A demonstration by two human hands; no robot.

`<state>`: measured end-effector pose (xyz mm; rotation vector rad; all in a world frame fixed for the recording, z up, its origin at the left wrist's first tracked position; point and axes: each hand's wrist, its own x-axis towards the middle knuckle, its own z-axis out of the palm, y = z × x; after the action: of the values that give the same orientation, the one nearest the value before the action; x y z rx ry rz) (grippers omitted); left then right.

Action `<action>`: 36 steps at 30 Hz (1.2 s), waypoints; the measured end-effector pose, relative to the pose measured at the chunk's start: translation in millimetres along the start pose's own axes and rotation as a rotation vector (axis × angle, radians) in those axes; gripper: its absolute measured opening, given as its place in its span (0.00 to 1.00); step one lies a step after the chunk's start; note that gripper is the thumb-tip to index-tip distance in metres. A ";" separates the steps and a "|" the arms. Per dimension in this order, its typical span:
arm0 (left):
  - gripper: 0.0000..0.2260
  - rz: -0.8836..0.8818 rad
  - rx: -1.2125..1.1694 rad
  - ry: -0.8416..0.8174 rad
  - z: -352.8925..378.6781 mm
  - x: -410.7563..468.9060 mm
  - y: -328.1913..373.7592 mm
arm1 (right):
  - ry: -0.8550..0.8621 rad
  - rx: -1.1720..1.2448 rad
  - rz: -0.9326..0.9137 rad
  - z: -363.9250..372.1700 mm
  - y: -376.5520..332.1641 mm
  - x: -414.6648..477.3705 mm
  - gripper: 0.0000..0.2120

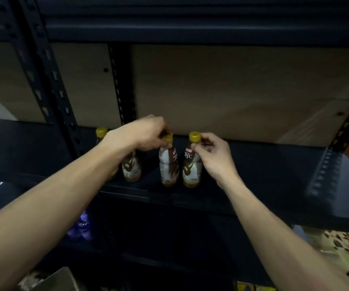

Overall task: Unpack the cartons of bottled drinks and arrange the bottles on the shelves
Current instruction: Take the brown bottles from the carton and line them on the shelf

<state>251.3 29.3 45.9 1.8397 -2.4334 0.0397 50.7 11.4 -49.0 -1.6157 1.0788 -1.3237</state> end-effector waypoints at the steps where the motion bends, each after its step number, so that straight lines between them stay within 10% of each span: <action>1: 0.11 -0.014 -0.001 -0.006 0.3 0.2 -2.1 | -0.009 0.002 0.004 1.5 0.7 0.4 0.08; 15: 0.30 -0.077 -0.087 0.101 3.6 -0.2 -15.3 | -0.109 -0.029 0.033 6.6 22.0 -3.6 0.17; 21: 0.22 -0.099 0.107 0.103 8.4 3.0 -16.0 | -0.205 -0.225 0.175 7.6 43.1 -23.7 0.29; 36: 0.21 -0.096 0.053 0.048 -1.6 -1.9 -42.9 | -0.269 -0.331 0.218 23.9 58.3 -26.2 0.21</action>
<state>293.1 19.5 45.9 1.9514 -2.3312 0.1419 63.7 17.1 -115.8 -1.7926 1.3100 -0.7886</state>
